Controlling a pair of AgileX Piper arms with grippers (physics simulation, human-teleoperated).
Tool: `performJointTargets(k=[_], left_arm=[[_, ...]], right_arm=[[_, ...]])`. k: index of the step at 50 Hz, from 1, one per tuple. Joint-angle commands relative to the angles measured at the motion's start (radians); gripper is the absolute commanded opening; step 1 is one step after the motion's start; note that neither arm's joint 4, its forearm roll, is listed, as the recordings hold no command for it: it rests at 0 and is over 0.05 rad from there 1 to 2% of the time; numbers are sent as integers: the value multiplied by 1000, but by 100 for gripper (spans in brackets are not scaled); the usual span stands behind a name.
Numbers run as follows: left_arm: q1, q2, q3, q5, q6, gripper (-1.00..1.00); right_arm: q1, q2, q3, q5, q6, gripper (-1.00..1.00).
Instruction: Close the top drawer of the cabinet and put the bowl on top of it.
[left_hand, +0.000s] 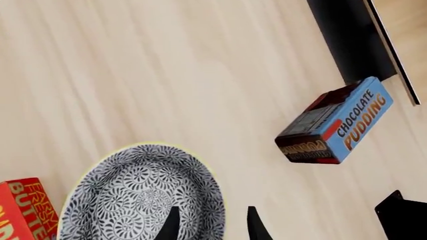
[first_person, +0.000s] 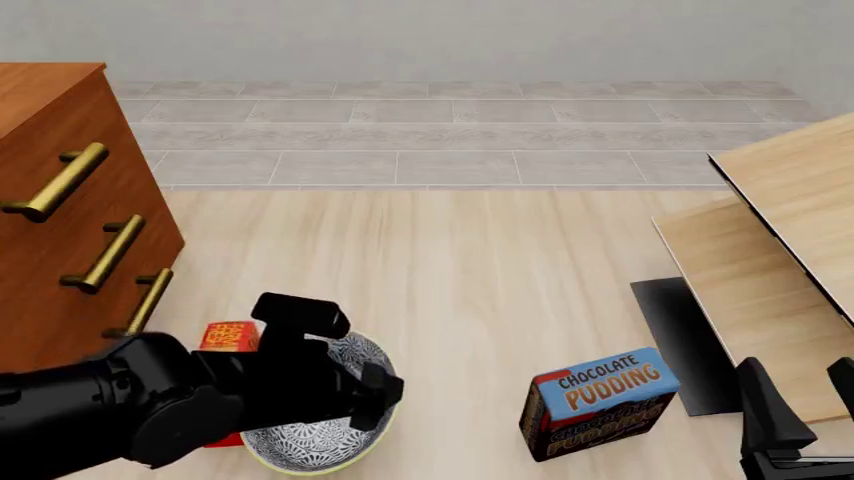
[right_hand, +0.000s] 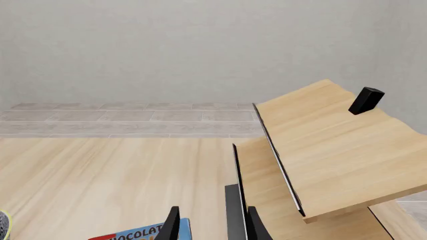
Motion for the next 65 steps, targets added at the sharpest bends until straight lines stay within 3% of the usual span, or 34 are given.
performJointTargets(k=[1,44,65], left_arm=[[9,18,10,-20,-5,100],[-55,155,53,-151,-98,100],[-64,206,68,-202,-109,100]], right_arm=[[0,-2,1,1,0,100],[0,-2,1,1,0,100],[0,-2,1,1,0,100]])
